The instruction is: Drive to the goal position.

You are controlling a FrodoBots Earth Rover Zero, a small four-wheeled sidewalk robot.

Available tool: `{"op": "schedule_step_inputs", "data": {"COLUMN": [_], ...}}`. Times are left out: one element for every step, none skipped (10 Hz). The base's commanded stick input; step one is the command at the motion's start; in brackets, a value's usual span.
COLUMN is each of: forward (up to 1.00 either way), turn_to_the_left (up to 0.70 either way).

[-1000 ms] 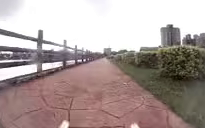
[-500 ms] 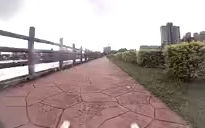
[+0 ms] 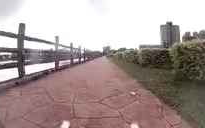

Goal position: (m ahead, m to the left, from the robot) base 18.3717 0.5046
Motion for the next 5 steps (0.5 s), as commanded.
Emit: {"op": "schedule_step_inputs", "data": {"forward": [0.70, 0.70, 0.70, 0.70, 0.70], "turn_to_the_left": [0.00, 0.00, 0.00, 0.00, 0.00]}}
